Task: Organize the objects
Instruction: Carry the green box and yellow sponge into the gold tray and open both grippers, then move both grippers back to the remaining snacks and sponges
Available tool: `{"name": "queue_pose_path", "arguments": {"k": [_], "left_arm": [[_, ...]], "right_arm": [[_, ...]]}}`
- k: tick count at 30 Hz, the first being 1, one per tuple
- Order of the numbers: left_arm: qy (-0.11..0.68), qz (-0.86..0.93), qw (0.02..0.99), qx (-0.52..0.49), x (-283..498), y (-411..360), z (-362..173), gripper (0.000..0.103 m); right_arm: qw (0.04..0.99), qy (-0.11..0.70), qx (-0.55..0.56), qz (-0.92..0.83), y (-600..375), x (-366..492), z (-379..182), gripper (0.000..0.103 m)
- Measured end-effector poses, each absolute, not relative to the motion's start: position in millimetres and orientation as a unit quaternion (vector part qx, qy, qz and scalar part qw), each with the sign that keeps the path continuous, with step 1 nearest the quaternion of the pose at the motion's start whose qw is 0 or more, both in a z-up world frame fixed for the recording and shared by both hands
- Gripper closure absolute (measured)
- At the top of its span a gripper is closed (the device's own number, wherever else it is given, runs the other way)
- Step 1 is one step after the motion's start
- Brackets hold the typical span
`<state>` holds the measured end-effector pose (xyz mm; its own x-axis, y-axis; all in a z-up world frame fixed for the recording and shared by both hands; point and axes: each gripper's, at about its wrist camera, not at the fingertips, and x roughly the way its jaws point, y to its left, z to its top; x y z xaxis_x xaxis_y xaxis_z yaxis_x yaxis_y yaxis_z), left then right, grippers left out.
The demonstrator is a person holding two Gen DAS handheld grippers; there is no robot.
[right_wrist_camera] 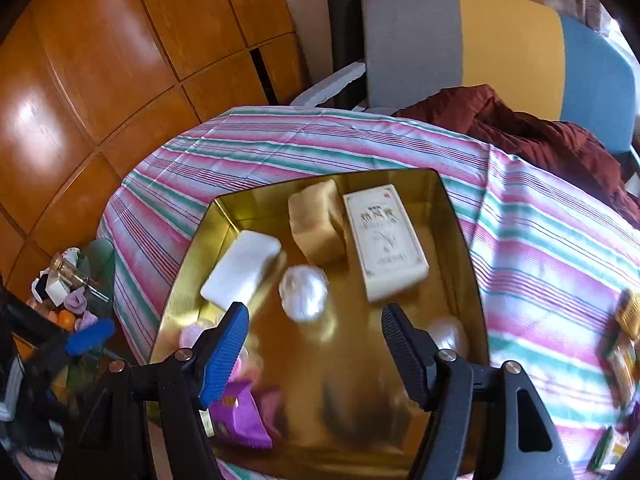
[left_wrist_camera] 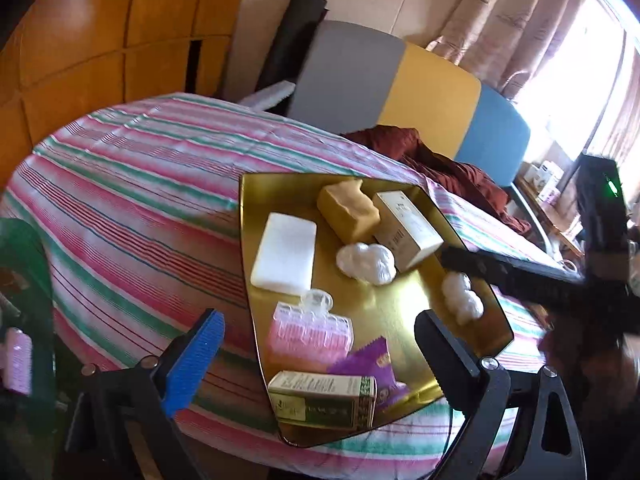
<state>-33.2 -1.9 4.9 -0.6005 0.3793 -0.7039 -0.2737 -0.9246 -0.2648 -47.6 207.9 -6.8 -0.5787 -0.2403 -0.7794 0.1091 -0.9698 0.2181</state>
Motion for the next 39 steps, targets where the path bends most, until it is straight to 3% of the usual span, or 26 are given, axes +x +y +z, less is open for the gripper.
{"name": "queue_pose_path", "arguments": {"k": [12, 17, 21, 39], "left_arm": [[-0.003, 0.910, 0.149, -0.386, -15.5, 28.6, 18.5, 0.000], [0.016, 0.912, 0.152, -0.382, -9.7, 41.2, 20.2, 0.000], [0.033, 0.912, 0.154, -0.380, -4.3, 50.8, 20.2, 0.000], [0.090, 0.912, 0.173, -0.360, 7.4, 82.2, 27.9, 0.000]], "right_arm": [[0.052, -0.067, 0.426, -0.901, 235.6, 2.6, -3.8, 0.032], [0.038, -0.068, 0.421, -0.904, 245.0, 16.3, -6.1, 0.032], [0.031, -0.068, 0.421, -0.904, 251.9, 23.3, -9.7, 0.025], [-0.056, -0.100, 0.430, -0.896, 339.0, 59.8, -25.2, 0.025]]}}
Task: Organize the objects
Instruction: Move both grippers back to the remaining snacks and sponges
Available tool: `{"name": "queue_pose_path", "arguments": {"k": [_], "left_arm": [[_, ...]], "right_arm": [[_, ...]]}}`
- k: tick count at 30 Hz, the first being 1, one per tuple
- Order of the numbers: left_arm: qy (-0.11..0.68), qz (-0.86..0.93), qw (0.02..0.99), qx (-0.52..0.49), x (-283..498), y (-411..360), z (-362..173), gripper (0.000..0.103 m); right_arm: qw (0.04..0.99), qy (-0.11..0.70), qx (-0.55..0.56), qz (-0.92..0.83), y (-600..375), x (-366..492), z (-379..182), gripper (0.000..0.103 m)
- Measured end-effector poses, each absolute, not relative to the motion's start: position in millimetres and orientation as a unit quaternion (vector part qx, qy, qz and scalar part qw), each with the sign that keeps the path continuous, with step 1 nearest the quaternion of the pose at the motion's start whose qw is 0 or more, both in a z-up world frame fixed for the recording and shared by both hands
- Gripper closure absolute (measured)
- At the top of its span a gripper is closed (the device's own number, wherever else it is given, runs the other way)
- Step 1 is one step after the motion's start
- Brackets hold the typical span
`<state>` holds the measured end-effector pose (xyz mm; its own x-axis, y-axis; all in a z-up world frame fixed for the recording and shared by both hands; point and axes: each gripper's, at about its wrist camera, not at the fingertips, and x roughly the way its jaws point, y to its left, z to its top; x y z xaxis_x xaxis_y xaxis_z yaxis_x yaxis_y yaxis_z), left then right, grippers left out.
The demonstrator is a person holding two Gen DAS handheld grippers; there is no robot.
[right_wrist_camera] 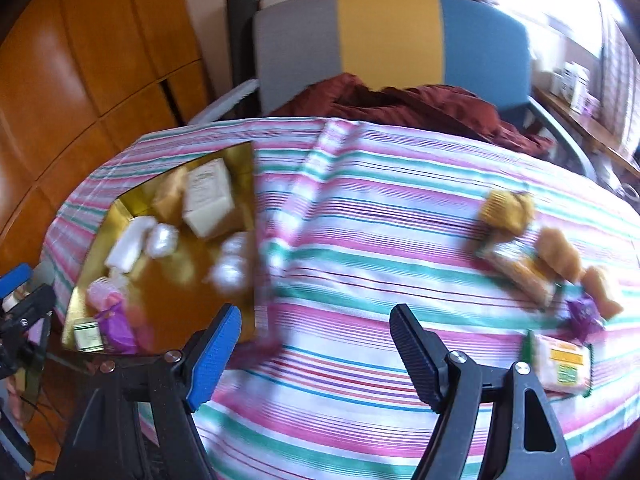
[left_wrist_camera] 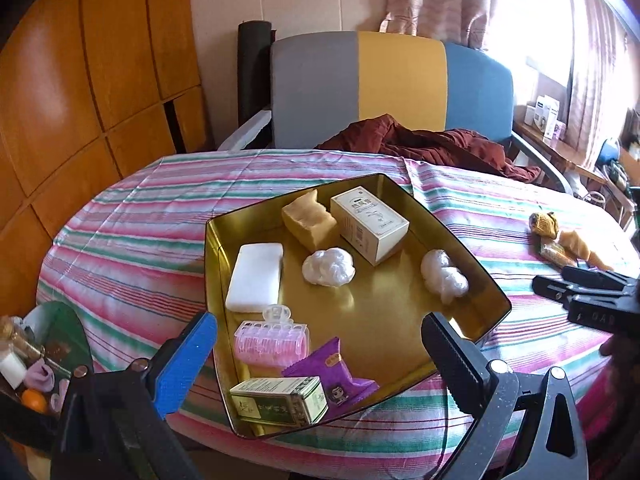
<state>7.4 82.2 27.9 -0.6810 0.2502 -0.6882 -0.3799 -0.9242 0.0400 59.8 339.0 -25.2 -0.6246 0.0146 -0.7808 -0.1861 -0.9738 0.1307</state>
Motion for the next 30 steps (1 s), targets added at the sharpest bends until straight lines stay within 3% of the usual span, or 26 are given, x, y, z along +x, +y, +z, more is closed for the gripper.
{"name": "queue_pose_path", "arguments": {"k": [20, 30], "left_arm": [[0.125, 0.896, 0.241, -0.351, 11.6, 134.6, 30.3, 0.000], [0.124, 0.856, 0.318, -0.389, 7.7, 199.5, 21.3, 0.000]], "right_arm": [[0.250, 0.211, -0.365, 0.872, 522.4, 126.5, 3.6, 0.025], [0.297, 0.376, -0.270, 0.835, 589.0, 185.0, -16.4, 0.021]]}}
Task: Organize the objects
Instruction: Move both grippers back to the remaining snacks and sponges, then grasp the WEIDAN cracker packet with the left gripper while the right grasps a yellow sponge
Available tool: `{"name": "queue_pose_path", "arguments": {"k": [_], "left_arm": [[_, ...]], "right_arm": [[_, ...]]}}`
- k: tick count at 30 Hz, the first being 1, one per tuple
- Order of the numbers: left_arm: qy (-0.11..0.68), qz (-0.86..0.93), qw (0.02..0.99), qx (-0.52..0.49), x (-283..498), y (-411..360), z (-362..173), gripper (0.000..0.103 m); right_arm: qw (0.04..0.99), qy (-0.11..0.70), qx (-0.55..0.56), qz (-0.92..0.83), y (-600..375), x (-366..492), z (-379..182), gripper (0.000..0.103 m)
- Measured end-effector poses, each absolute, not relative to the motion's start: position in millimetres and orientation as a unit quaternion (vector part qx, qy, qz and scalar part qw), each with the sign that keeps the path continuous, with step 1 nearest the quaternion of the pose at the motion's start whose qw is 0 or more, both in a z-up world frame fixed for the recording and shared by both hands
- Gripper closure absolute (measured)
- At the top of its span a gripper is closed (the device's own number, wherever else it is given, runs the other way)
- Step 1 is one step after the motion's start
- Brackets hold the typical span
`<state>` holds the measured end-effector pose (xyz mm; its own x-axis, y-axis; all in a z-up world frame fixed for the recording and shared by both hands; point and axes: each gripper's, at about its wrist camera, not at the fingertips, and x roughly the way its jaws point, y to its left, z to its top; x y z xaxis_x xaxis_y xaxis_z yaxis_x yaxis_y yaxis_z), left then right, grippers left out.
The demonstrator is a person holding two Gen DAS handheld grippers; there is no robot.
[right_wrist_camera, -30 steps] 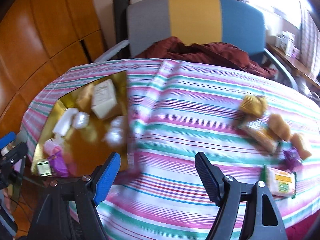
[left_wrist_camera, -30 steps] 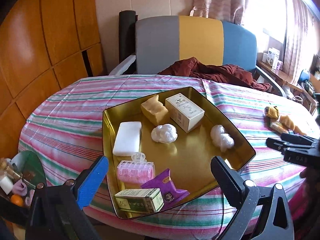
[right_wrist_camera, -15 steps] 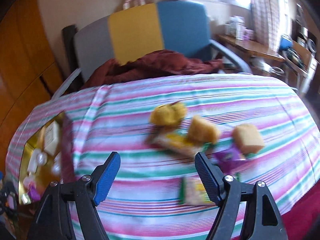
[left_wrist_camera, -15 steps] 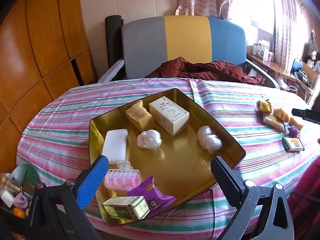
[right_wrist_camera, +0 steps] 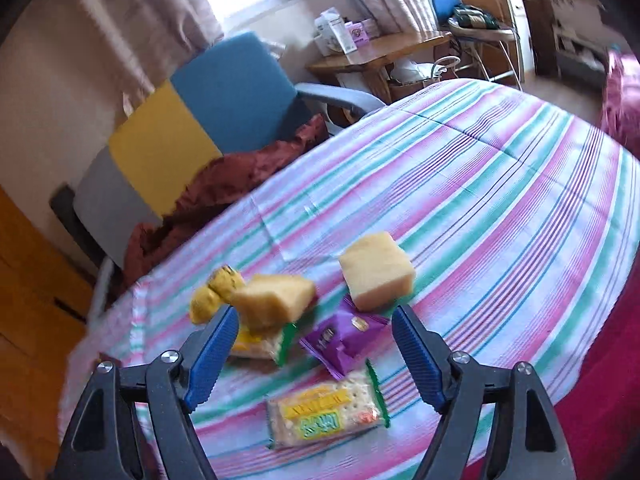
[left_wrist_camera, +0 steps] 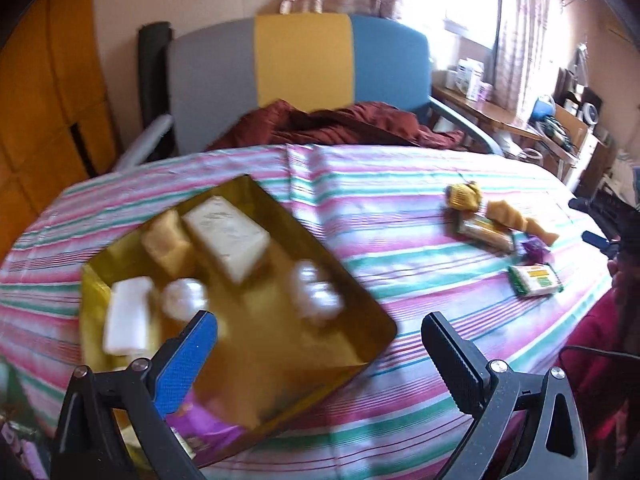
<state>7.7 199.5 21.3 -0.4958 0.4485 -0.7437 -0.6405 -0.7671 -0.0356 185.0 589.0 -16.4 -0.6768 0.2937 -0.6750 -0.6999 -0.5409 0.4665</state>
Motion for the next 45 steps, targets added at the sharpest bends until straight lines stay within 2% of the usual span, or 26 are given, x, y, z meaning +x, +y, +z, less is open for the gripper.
{"name": "queue_pose_path", "arguments": {"k": [7, 14, 17, 23, 30, 33, 35, 39, 40, 45], "left_arm": [[0.160, 0.807, 0.406, -0.398, 20.6, 271.8, 0.1, 0.001], [0.221, 0.764, 0.491, -0.356, 40.4, 350.9, -14.3, 0.001], [0.242, 0.739, 0.535, -0.331, 56.2, 382.7, -15.7, 0.004], [0.284, 0.671, 0.604, -0.323, 85.3, 443.7, -29.9, 0.019], [0.354, 0.627, 0.620, -0.312, 112.0, 493.3, -62.0, 0.023], [0.369, 0.627, 0.612, -0.311, 114.8, 503.5, -72.7, 0.023], [0.348, 0.630, 0.615, -0.322, 111.5, 503.6, -74.6, 0.027], [0.317, 0.641, 0.607, -0.346, 103.9, 491.4, -73.5, 0.051], [0.316, 0.646, 0.603, -0.347, 103.6, 487.5, -73.0, 0.053], [0.280, 0.691, 0.558, -0.364, 83.9, 438.9, -74.6, 0.053]], "right_arm": [[0.284, 0.409, -0.253, 0.829, 594.3, 189.1, -18.7, 0.020], [0.274, 0.430, -0.253, 0.822, 598.4, 191.7, -25.1, 0.020], [0.271, 0.435, -0.253, 0.821, 599.4, 191.7, -26.6, 0.020], [0.263, 0.444, -0.251, 0.819, 600.9, 192.4, -27.7, 0.020], [0.253, 0.456, -0.258, 0.813, 604.3, 189.7, -32.3, 0.020], [0.251, 0.459, -0.260, 0.811, 605.0, 189.4, -33.7, 0.020], [0.251, 0.459, -0.262, 0.811, 605.0, 188.7, -34.4, 0.020], [0.259, 0.457, -0.270, 0.807, 605.2, 187.5, -35.9, 0.020], [0.262, 0.456, -0.274, 0.805, 605.1, 186.6, -36.6, 0.020], [0.274, 0.445, -0.294, 0.800, 604.6, 182.0, -39.4, 0.020]]}}
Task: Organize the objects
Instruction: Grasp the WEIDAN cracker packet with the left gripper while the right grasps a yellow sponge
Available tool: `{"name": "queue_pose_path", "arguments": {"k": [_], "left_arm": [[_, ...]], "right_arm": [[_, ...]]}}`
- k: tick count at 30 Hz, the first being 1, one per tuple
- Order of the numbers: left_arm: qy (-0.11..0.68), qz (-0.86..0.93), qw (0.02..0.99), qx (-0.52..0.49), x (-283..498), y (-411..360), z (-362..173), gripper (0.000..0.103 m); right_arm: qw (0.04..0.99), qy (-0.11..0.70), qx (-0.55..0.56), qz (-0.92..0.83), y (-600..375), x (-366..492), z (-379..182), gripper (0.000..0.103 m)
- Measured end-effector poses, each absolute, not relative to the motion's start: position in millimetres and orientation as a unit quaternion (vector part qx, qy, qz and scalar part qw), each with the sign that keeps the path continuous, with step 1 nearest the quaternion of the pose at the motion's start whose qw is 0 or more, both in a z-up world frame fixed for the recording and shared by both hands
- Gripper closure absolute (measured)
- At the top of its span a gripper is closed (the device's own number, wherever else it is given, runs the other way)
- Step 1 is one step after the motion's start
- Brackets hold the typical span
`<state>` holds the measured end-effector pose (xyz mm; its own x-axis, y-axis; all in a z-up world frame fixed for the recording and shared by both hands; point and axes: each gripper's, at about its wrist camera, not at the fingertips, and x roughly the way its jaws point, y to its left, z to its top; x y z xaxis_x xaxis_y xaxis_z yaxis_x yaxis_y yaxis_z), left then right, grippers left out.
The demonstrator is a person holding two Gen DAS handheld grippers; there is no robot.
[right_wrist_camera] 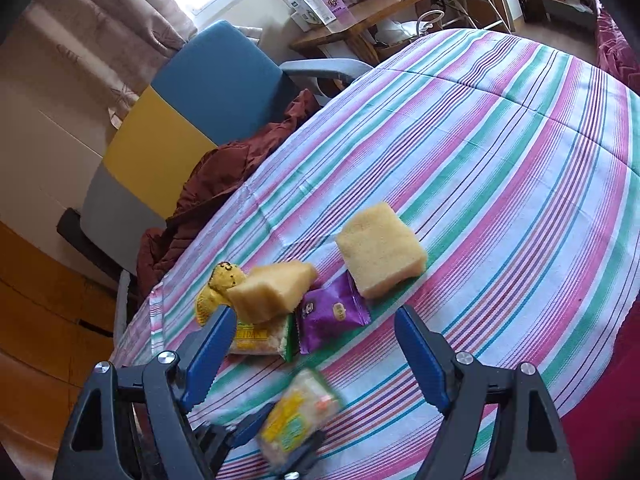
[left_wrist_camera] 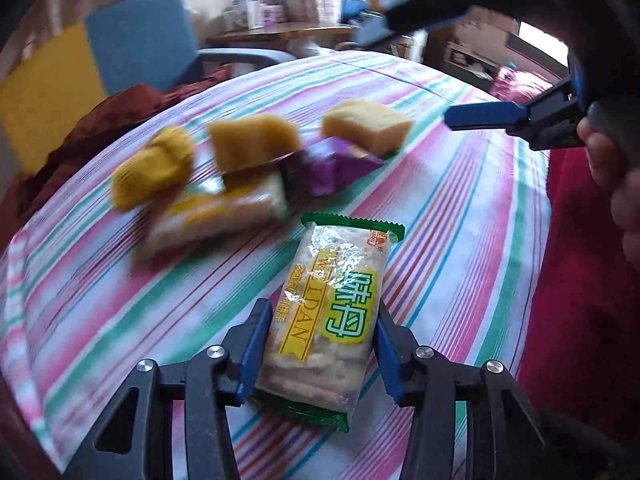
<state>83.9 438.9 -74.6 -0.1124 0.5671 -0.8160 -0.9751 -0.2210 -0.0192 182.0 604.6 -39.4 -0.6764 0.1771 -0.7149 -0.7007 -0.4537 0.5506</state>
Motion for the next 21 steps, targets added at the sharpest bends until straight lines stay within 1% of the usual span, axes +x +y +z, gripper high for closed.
{"name": "queue_pose_path", "arguments": {"k": [3, 6, 17, 21], "left_arm": [[0.249, 0.727, 0.525, -0.365, 70.3, 398.3, -76.9, 0.053], [0.239, 0.741, 0.518, -0.354, 66.9, 379.2, -79.1, 0.053], [0.234, 0.746, 0.519, -0.344, 70.3, 382.0, -85.1, 0.051], [0.230, 0.746, 0.522, -0.344, 69.6, 380.8, -85.0, 0.051]], "right_arm": [[0.280, 0.438, -0.305, 0.798, 603.8, 179.6, -40.4, 0.020], [0.284, 0.427, -0.315, 0.798, 601.9, 176.6, -40.3, 0.020], [0.299, 0.388, -0.350, 0.798, 593.9, 165.5, -40.2, 0.020], [0.287, 0.386, -0.374, 0.793, 591.6, 158.4, -44.9, 0.020]]}}
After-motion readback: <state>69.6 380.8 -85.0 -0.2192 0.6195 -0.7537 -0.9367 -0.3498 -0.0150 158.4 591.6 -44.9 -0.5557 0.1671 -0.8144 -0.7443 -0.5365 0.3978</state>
